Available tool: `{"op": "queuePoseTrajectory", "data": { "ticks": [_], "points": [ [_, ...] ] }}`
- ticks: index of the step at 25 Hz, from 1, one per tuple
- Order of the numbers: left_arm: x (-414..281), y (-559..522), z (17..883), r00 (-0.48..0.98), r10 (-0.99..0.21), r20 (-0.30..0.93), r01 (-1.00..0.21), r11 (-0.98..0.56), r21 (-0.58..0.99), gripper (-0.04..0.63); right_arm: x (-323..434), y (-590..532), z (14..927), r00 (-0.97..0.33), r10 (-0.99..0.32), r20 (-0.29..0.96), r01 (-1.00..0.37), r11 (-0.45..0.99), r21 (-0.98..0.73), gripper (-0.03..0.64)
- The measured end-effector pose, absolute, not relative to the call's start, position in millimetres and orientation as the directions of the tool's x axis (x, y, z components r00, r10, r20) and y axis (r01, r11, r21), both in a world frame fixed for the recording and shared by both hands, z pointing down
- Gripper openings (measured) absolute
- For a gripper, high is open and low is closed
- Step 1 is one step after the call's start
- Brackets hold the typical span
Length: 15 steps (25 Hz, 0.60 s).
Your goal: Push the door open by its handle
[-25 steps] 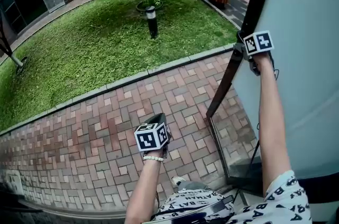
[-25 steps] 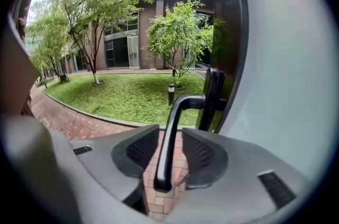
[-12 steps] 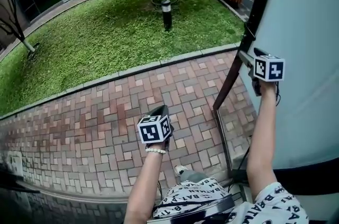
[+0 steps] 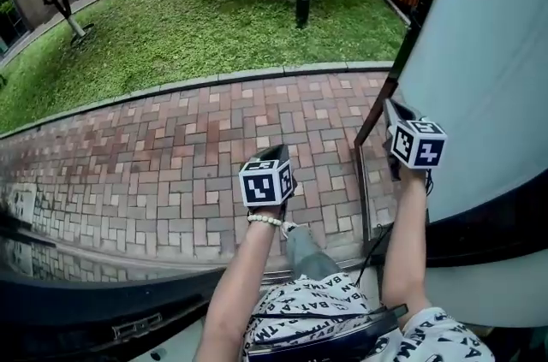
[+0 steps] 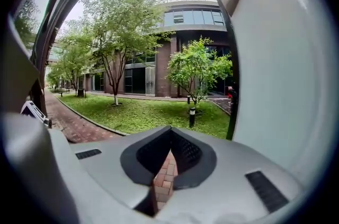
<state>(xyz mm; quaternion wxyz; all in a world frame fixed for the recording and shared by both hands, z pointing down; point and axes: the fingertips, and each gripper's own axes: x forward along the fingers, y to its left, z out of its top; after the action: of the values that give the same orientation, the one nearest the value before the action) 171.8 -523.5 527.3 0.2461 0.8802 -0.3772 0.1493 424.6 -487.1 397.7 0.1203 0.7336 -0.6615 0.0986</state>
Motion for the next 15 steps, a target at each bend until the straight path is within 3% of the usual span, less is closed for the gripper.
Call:
{"op": "queuePoseTrajectory", "data": {
  "ticks": [7, 15],
  "points": [
    [133, -432, 531, 0.654, -0.586, 0.478, -0.754, -0.548, 0.361, -0.011, 321, -406, 390, -0.025, -0.940, 0.341, -0.996, 0.051, 0.067, 0.009],
    [121, -368, 532, 0.653, -0.584, 0.482, -0.755, -0.550, 0.357, -0.011, 262, -341, 418, -0.142, -0.918, 0.370, -0.989, 0.150, -0.008, 0.009]
  ]
}}
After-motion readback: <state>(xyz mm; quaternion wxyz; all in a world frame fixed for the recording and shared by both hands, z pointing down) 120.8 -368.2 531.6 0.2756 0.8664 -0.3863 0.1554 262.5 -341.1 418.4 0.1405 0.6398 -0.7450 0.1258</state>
